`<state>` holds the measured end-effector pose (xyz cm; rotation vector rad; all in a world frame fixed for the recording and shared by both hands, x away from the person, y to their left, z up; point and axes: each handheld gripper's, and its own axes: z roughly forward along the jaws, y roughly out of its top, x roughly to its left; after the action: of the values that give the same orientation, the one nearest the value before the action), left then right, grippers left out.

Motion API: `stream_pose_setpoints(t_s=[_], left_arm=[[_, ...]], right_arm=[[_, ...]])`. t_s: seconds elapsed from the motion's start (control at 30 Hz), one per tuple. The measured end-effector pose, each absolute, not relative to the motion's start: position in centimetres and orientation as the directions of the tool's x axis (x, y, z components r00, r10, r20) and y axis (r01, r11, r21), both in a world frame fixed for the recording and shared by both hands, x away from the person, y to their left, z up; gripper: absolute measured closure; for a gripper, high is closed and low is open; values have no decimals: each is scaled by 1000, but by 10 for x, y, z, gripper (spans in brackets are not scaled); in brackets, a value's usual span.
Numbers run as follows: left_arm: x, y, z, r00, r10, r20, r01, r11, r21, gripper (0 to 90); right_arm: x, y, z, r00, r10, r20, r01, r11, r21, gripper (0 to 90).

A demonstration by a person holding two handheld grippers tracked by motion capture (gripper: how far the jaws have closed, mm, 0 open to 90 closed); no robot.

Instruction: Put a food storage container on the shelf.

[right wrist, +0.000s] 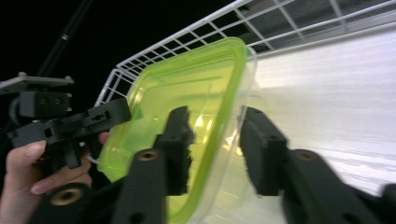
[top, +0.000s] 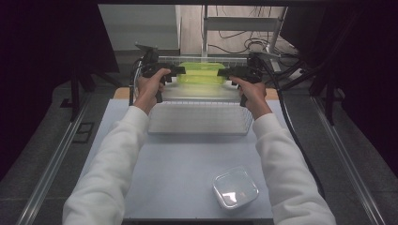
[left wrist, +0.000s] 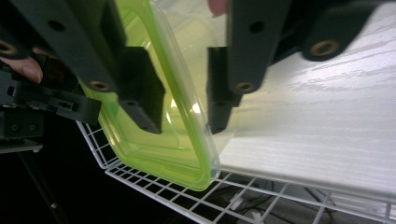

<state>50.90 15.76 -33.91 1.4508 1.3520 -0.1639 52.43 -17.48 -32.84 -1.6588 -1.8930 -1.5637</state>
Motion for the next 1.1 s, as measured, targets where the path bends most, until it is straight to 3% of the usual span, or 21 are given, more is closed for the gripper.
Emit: stream_pose_setpoints(t_s=[0.2, 0.23, 0.43, 0.67, 0.8, 1.1], left_arm=[[504, 162, -332, 370, 625, -687, 730, 262, 631, 443], [501, 165, -329, 384, 623, -681, 717, 264, 645, 414], [486, 169, -319, 434, 657, -617, 678, 213, 704, 340], [464, 175, -312, 472, 656, -588, 646, 196, 738, 307], [448, 179, -313, 490, 670, -558, 627, 174, 759, 304], [392, 184, -338, 519, 713, -472, 619, 66, 782, 313]], right_arm=[[520, -173, -326, -375, 602, 705, 782, -203, 589, 423], [516, -173, -322, -382, 620, 685, 759, -213, 616, 364], [503, -173, -314, -415, 635, 652, 733, -192, 653, 273], [479, -180, -301, -505, 651, 566, 664, -127, 737, 257], [460, -189, -292, -575, 674, 464, 596, -44, 802, 258], [422, -211, -307, -669, 678, 304, 527, 144, 837, 269]])
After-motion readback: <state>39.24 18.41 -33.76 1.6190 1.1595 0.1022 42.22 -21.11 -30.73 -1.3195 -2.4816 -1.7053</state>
